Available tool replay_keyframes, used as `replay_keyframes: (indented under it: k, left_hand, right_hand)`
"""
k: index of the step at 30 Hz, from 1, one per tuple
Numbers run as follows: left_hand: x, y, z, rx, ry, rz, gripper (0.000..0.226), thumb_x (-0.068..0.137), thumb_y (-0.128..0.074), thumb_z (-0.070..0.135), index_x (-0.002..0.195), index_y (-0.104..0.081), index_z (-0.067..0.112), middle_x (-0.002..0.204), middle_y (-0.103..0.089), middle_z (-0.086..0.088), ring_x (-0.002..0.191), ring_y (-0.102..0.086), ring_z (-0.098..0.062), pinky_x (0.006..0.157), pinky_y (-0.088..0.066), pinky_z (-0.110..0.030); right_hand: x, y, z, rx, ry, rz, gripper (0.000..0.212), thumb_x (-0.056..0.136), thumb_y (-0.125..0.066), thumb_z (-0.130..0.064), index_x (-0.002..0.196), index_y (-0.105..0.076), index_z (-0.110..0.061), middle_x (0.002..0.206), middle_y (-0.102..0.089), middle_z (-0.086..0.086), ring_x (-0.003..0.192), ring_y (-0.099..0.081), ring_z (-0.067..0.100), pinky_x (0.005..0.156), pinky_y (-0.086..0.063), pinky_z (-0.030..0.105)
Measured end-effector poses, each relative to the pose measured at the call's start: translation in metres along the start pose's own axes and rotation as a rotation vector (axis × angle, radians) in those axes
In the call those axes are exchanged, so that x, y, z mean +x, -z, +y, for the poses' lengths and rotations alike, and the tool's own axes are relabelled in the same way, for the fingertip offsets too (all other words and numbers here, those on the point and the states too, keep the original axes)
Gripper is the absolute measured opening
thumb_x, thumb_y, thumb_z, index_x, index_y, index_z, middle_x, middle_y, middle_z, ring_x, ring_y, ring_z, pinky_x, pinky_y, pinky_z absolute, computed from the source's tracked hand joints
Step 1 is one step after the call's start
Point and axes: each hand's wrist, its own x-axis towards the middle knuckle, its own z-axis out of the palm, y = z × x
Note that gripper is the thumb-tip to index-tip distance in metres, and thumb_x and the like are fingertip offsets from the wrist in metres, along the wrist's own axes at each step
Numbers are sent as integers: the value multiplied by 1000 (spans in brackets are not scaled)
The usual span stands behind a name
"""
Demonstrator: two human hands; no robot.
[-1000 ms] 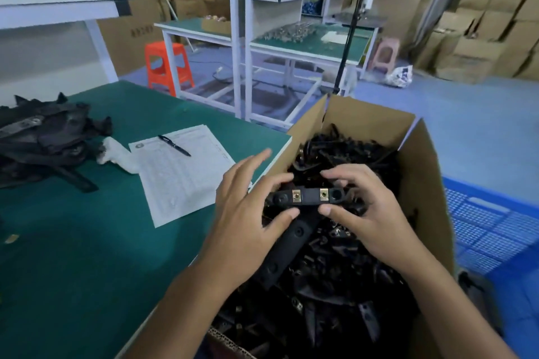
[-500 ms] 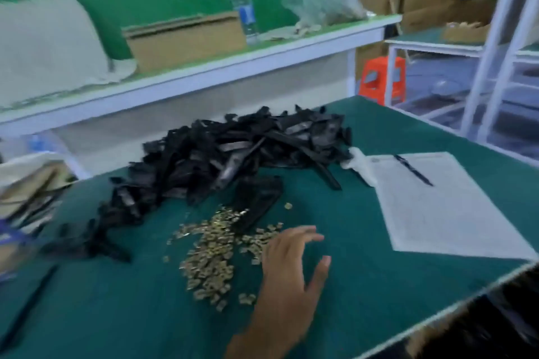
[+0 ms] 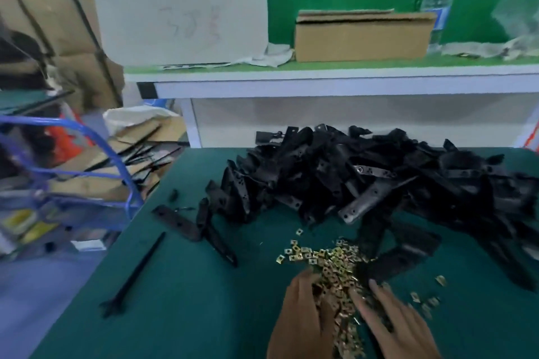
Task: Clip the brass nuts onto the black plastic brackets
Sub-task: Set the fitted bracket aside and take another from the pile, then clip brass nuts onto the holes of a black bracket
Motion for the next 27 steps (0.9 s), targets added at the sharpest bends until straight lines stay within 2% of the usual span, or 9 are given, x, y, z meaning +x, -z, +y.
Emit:
replay_keyframes:
  k: [3, 4, 6, 8, 10, 12, 18, 23, 27]
  left_hand:
    - [-3, 5, 2, -75, -37, 2, 20, 107, -40, 40, 124, -39, 50, 135, -39, 33, 117, -39, 20, 92, -28, 1]
    - [-3, 6, 0, -77, -37, -6, 19, 106, -40, 40, 119, -38, 53, 131, -43, 33, 116, -42, 19, 94, -33, -2]
    - [-5, 8, -6, -106, -37, -24, 18, 105, -42, 38, 114, -42, 54, 126, -51, 31, 114, -49, 15, 98, -42, -14]
    - [-5, 9, -12, -188, -23, -32, 18, 105, -46, 31, 112, -52, 46, 119, -60, 28, 110, -55, 11, 95, -46, -17]
    - [-2, 10, -15, -236, -30, -15, 16, 104, -50, 26, 106, -56, 41, 109, -65, 30, 106, -59, 11, 87, -46, -9]
    - [-1, 9, -14, -214, -54, 12, 13, 103, -52, 30, 105, -56, 42, 107, -65, 34, 103, -61, 12, 82, -45, -6]
    - [9, 5, 5, 26, -140, 149, 14, 99, -49, 47, 111, -56, 48, 110, -60, 31, 108, -56, 4, 90, -46, -24]
    - [71, -14, 63, 276, -346, -2, 22, 99, -61, 18, 119, -68, 24, 119, -67, 10, 115, -56, -12, 102, -42, -31]
    - [109, -48, 105, 306, -450, -245, 35, 95, -69, 29, 129, -59, 29, 127, -65, 10, 122, -54, -12, 103, -46, -35]
  right_hand:
    - [28, 7, 10, -148, -28, -20, 65, 87, -15, -88, 132, -53, -60, 150, -48, -6, 117, -61, 22, 89, -56, 52]
    - [26, 4, 5, -79, -62, -111, 65, 84, -23, -89, 131, -55, -58, 144, -52, -7, 113, -62, 21, 86, -57, 50]
    - [28, -9, 11, 12, -6, -58, 62, 83, -37, -84, 118, -70, -44, 121, -65, -6, 96, -68, 21, 71, -58, 45]
    - [29, -14, 17, 55, -8, 78, 53, 82, -45, -76, 115, -70, -44, 119, -60, -12, 104, -62, 17, 81, -52, 41]
    - [24, -23, 22, 113, -3, 23, 45, 86, -44, -74, 122, -60, -51, 127, -45, -24, 118, -47, 10, 94, -35, 30]
    - [23, -27, 27, 170, 23, 60, 36, 93, -49, -65, 124, -57, -49, 124, -42, -26, 118, -42, 7, 93, -27, 22]
    - [26, -28, 32, 351, 102, 254, 14, 97, -60, -43, 107, -65, -35, 105, -59, -19, 101, -53, 8, 86, -32, 24]
    - [24, -22, 41, 520, 125, 313, 13, 95, -64, -29, 108, -66, -31, 102, -68, -14, 93, -59, 10, 82, -46, 31]
    - [20, -21, 44, 710, 11, 346, 18, 98, -60, -27, 116, -60, -29, 104, -68, -15, 91, -60, -2, 77, -42, 10]
